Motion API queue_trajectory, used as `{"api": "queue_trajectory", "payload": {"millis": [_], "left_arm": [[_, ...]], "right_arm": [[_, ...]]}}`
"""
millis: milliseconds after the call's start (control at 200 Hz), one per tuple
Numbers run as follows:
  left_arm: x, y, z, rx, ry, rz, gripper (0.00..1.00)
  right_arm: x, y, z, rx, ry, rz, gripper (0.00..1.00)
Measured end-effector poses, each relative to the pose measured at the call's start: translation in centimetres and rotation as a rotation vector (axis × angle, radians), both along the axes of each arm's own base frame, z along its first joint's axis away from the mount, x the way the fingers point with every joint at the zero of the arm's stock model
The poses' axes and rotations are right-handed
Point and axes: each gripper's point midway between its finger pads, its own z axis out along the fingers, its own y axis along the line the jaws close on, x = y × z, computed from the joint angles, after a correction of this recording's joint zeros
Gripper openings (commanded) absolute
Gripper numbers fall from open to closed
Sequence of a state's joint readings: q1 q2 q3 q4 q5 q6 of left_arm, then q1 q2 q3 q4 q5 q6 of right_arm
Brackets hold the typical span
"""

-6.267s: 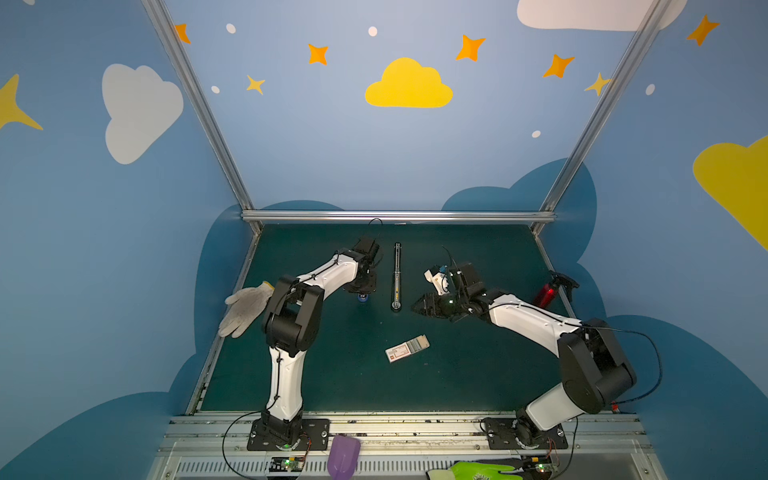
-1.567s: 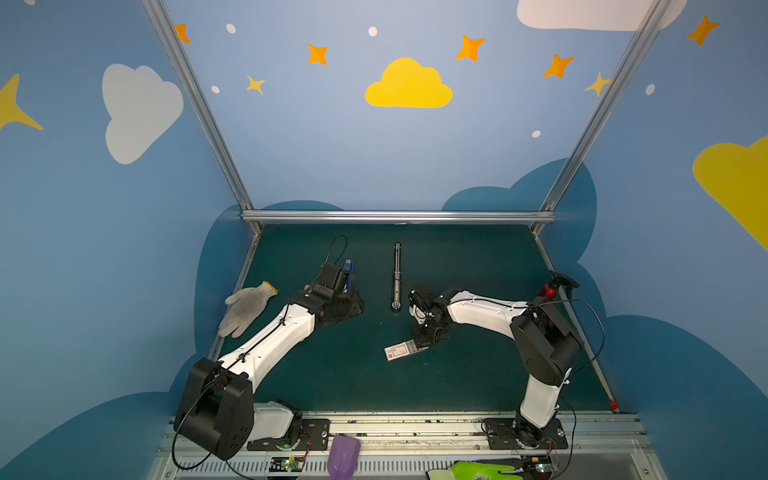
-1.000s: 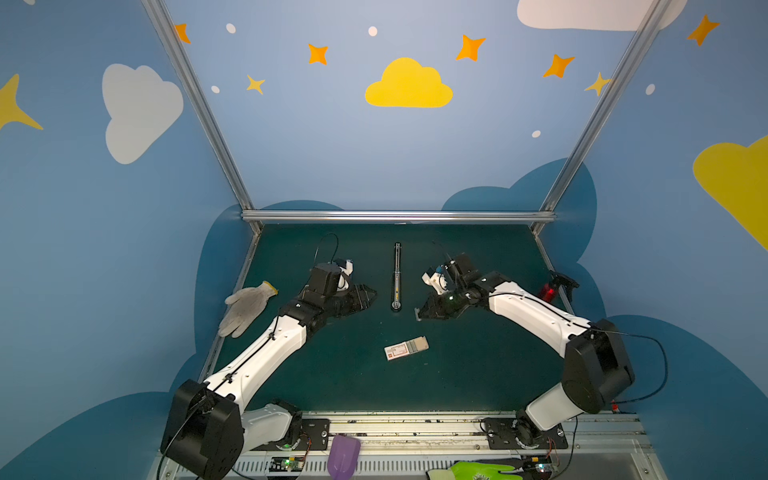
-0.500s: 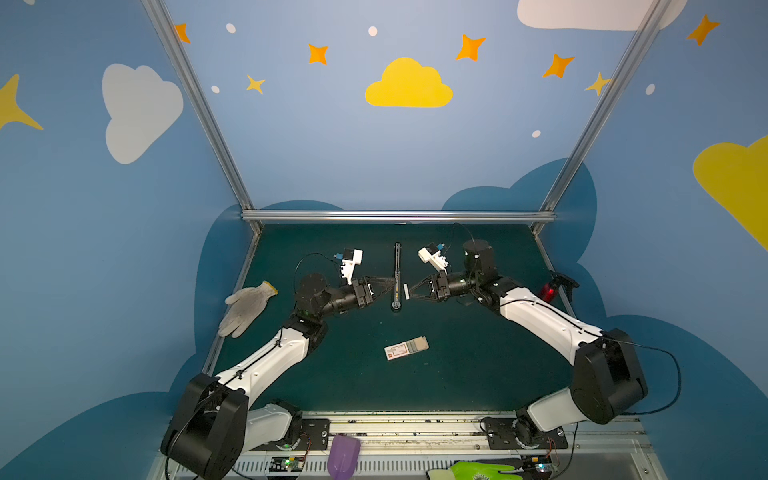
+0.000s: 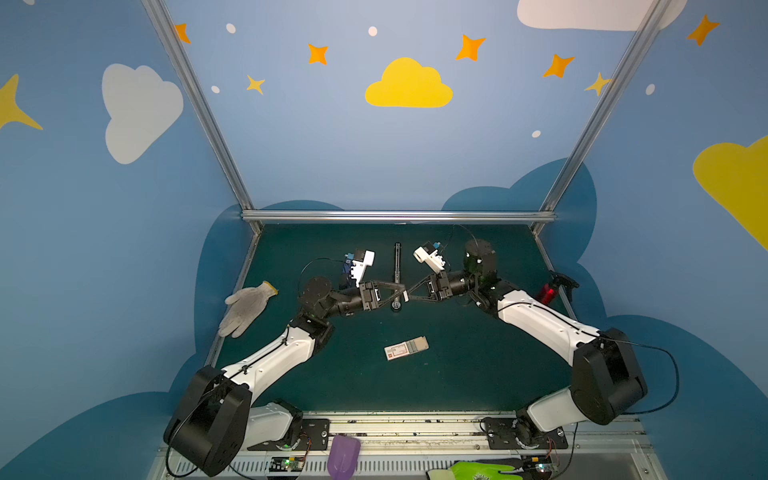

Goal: Load the staples into the stapler

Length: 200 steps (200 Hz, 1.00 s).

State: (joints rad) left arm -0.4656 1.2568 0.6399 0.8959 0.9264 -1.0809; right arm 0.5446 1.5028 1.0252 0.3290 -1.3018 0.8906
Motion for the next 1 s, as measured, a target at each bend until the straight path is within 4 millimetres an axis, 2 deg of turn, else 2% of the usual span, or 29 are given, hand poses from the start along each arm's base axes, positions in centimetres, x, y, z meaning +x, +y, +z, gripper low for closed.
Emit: {"api": "queue_trajectory", "payload": {"millis": [265,386,541,621,736,906,1001], "left_arm": [[0.0,-0.1,0.4,-0.003,-0.008,-0.002,0.21],[0.0,-0.1,0.3,-0.001,-0.005,-0.002,0.20],[0.0,-0.2,0.1,0.007,-0.001,-0.003,0.13],[0.1,-0.2,-0.1,0.012,-0.001,0.000,0.12],[0.1,-0.2,-0.2,0.036,-0.008,0.011,0.11],[0.5,0.4,-0.3,0.090,-0.020,0.057,0.11],[1.0,1.3,-1.0,0.129,-0.009,0.100,0.11]], "right_arm": [[-0.3,0.0,0.1,0.008,-0.005,0.012,0.00],[-0.3,0.0,0.2,0.012,-0.010,0.013,0.00],[-0.3,0.0,0.2,0.011,-0.004,0.012,0.00],[-0.2,0.0,0.1,0.008,0.003,0.009,0.12],[0.3,-0.2,-0.2,0.000,0.007,-0.013,0.23],[2.0,-1.4,-1.6,-0.049,0.034,-0.094,0.28],[3.4,-2.3,-3.3,-0.122,0.040,-0.188,0.30]]}}
